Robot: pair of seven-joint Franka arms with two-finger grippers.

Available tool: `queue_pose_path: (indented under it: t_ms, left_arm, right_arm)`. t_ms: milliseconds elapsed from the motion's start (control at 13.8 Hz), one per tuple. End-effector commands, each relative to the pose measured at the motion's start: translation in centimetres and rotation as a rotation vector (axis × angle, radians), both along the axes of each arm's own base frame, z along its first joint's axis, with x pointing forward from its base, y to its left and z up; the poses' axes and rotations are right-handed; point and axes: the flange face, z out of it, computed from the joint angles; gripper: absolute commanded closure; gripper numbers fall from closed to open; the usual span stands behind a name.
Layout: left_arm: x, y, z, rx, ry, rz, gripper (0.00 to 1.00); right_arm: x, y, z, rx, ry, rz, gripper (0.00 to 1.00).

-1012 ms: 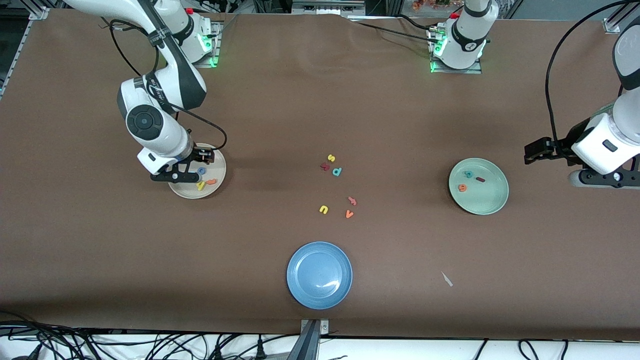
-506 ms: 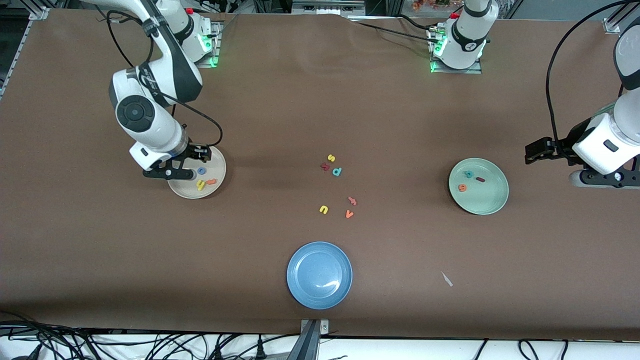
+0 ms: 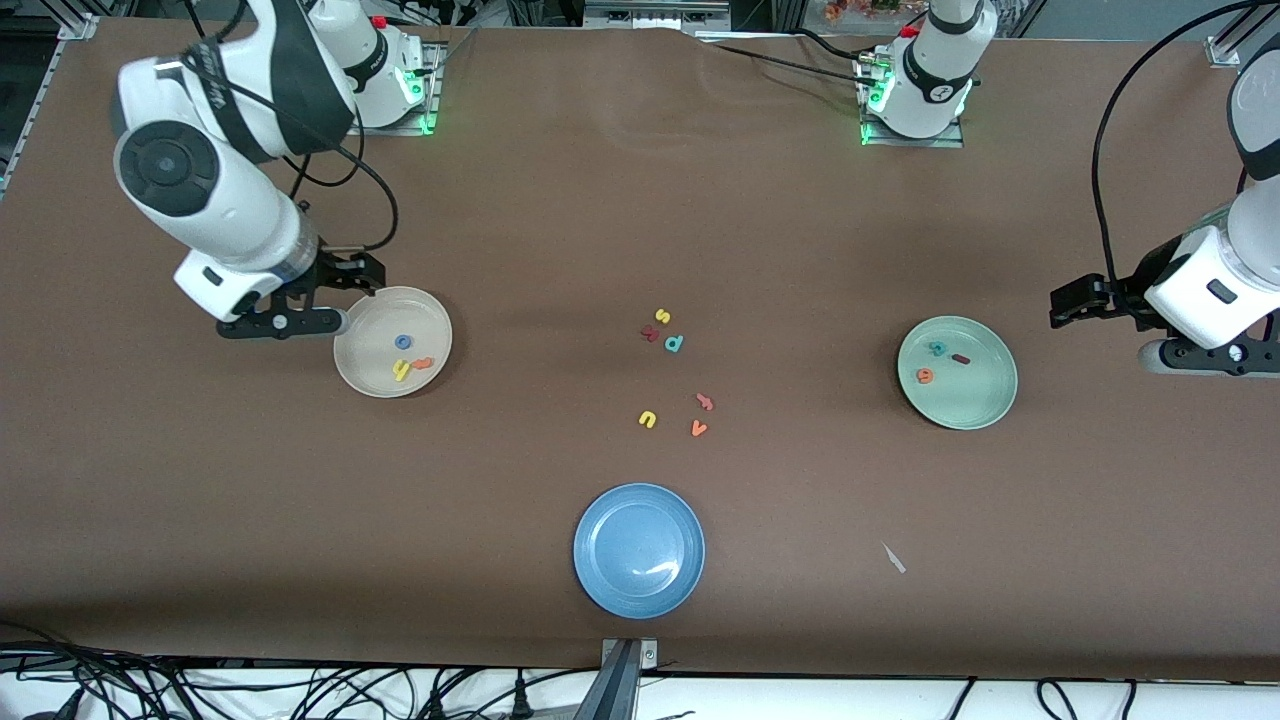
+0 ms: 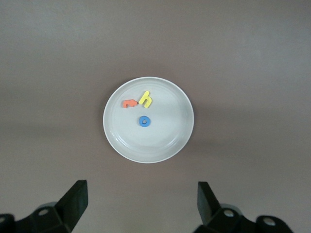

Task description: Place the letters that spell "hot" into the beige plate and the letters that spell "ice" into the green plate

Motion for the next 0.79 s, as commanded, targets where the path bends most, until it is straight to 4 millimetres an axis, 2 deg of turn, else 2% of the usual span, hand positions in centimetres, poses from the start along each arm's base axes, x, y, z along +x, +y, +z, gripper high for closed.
queue_pose_path:
  t_ms: [0, 145, 434, 723]
  left_arm:
    - [-0.2, 0.4, 0.7, 0.023, 0.003, -0.020, 0.00]
    - [-0.2, 0.4, 0.7, 0.021, 0.003, -0.020, 0.00]
    - [-0.2, 0.4, 0.7, 0.019, 0.003, -0.020, 0.00]
    - [-0.2, 0.4, 0.7, 0.021, 0.003, -0.020, 0.00]
  right_arm:
    - [0.1, -0.3, 2.9, 0.022, -0.016, 0.013, 0.00]
    - [0.8, -1.3, 4.2, 0.032, -0.036, -0.008, 0.00]
    - [1.8, -3.6, 5.1, 0.078, -0.013, 0.011, 0.00]
    - [1.9, -3.9, 5.0, 0.099, -0.005, 0.001, 0.00]
